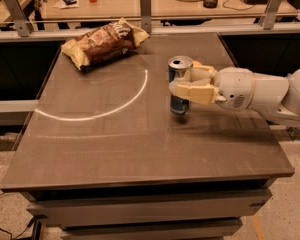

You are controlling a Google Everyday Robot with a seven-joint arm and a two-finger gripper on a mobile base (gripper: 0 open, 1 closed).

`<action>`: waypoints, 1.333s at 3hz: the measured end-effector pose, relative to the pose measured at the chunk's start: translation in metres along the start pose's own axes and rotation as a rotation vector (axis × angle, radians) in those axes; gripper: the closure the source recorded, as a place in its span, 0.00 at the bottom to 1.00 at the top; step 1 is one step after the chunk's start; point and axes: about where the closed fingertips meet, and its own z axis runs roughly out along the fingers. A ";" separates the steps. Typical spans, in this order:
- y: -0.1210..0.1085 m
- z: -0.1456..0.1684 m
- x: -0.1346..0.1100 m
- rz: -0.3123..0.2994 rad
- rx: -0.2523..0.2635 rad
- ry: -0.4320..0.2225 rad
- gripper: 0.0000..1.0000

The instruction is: Place redbull can upright

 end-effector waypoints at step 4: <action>0.006 0.011 0.026 0.058 -0.006 -0.033 1.00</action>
Offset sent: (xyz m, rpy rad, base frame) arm -0.0016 0.0036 -0.0260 0.0289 0.0537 -0.0194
